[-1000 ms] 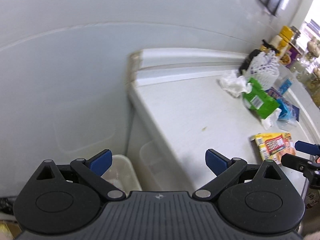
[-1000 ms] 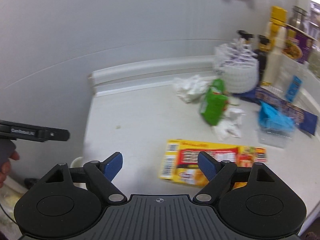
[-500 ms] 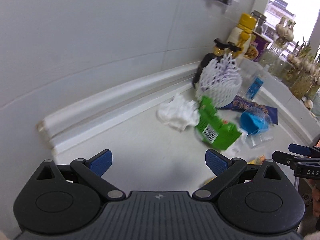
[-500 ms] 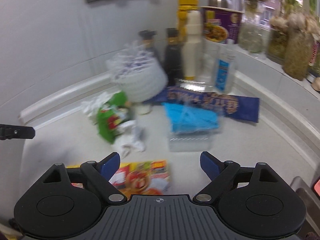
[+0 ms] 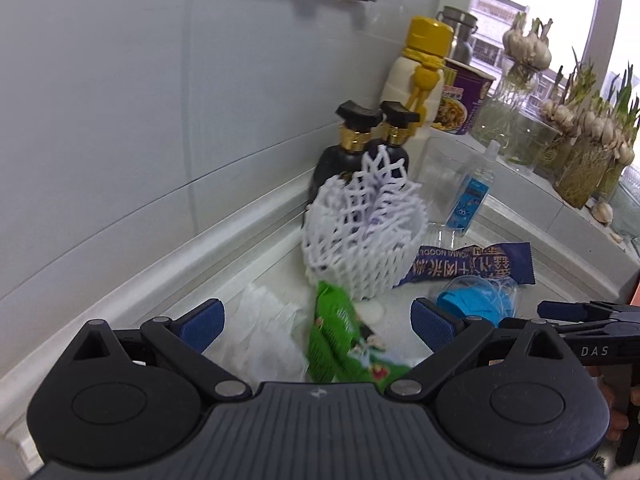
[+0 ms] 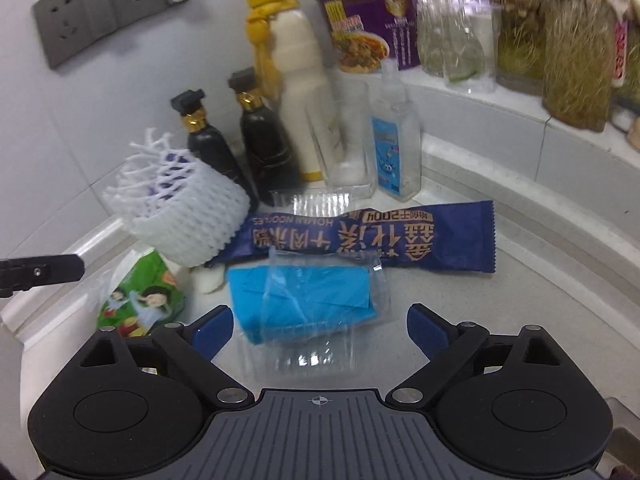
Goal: Collect trash
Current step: 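Grasp the white foam net with the left tool while the right tool grasps the blue glove bag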
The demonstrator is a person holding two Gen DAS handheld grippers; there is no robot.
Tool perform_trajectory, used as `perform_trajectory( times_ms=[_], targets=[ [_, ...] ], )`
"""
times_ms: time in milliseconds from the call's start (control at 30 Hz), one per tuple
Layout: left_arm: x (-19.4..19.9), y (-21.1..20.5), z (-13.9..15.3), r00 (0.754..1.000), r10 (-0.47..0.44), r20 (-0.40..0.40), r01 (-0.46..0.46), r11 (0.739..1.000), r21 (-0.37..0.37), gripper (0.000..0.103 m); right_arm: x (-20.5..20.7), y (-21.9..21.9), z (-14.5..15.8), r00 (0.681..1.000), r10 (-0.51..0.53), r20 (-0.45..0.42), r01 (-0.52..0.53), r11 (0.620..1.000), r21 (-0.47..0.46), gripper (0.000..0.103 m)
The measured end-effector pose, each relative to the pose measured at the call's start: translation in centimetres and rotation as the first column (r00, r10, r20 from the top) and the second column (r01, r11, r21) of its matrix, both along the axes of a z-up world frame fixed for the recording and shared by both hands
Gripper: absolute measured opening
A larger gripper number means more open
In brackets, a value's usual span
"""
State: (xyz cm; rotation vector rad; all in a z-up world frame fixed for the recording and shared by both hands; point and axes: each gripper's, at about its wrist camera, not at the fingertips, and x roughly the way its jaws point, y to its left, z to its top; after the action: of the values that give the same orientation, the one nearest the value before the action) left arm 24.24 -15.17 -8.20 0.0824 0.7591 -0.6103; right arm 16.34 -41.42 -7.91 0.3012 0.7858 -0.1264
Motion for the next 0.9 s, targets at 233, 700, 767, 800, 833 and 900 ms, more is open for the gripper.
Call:
perform_trajectory(
  times_ms=[233, 700, 767, 800, 833, 900],
  targets=[
    [1.6, -2.8, -0.8, 0.998, -0.047, 0.033, 0.047, 0.999, 0.014, 0.093, 1.9, -0.3, -1.5, 1.000, -0.003, -0.011, 0.003, 0.999, 0.046, 0.095],
    [3.1, -4.5, -1.0, 0.998, -0.018, 0.055, 0.018, 1.000, 0.013, 0.049, 2.9, -0.5, -1.7, 1.000, -0.005, 0.018, 0.003, 0.993, 0.120, 0.089],
    [3.3, -4.5, -0.8, 0.998, -0.003, 0.056, 0.003, 1.000, 0.015, 0.033, 2.9, -0.5, -1.5, 1.000, -0.006, 0.015, 0.005, 0.992, 0.128, 0.084],
    [3.5, -4.5, -0.7, 0.998, 0.001, 0.056, -0.002, 1.000, 0.020, 0.020, 2.8, -0.5, -1.4, 1.000, -0.009, 0.018, 0.007, 0.992, 0.128, 0.084],
    [3.5, -4.5, -0.6, 0.998, 0.004, 0.055, -0.005, 1.000, 0.022, 0.018, 2.8, -0.5, -1.2, 1.000, -0.010, 0.022, 0.007, 0.992, 0.126, 0.083],
    [3.6, -4.3, -0.3, 0.998, 0.001, 0.056, -0.001, 1.000, 0.009, 0.013, 2.7, -0.4, -0.8, 0.999, -0.015, 0.033, 0.011, 0.993, 0.120, 0.083]
  ],
)
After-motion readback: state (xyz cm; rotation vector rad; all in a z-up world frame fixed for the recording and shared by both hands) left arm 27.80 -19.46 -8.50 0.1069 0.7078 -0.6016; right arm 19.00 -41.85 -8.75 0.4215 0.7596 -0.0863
